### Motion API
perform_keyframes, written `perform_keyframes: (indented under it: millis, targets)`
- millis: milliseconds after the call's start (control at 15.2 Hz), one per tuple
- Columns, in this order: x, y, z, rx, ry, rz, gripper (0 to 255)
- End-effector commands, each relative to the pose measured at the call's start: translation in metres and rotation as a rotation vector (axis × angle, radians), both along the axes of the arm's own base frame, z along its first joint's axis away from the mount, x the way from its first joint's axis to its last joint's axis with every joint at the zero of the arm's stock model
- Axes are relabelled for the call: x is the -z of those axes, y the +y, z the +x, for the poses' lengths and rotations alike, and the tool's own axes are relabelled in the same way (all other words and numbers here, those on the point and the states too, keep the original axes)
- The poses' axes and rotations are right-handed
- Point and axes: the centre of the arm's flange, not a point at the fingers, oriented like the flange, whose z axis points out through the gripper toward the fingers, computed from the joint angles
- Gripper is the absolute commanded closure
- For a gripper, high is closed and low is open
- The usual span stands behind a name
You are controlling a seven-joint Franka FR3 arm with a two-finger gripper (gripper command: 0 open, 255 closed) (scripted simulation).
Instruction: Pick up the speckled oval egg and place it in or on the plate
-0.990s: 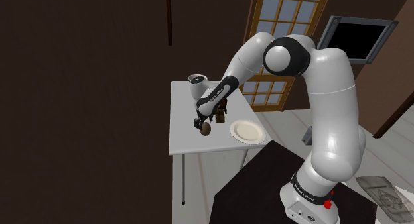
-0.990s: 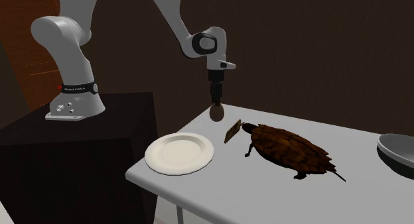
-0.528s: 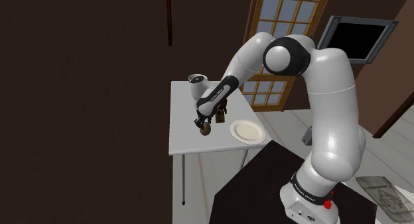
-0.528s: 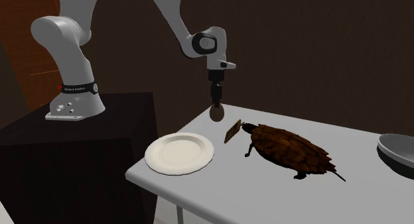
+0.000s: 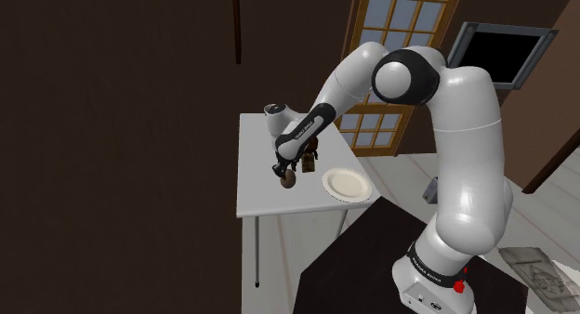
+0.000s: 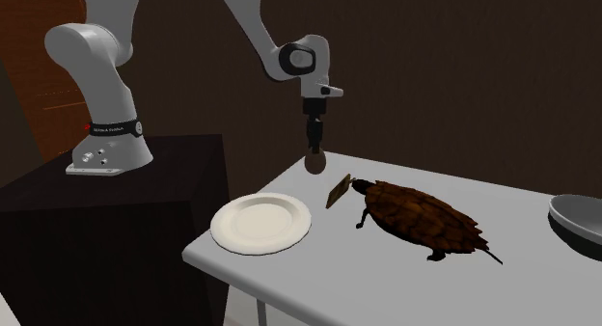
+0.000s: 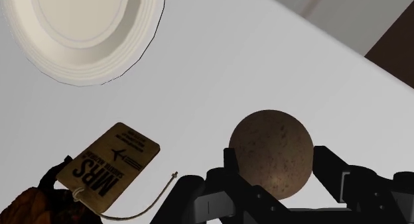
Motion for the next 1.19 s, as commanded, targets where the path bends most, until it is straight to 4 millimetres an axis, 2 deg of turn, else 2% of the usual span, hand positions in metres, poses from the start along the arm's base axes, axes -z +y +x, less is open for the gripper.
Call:
perform_keyframes:
  millis: [0,858,1122]
  targets:
    - [-0.009,0.000,0.000,0.000,0.000,0.000,255]
    - [-0.075,0.000,0.000,0.000,0.000,0.000,255]
    - [-0.082,-0.042,-0.031,0.000,0.000,0.000,255]
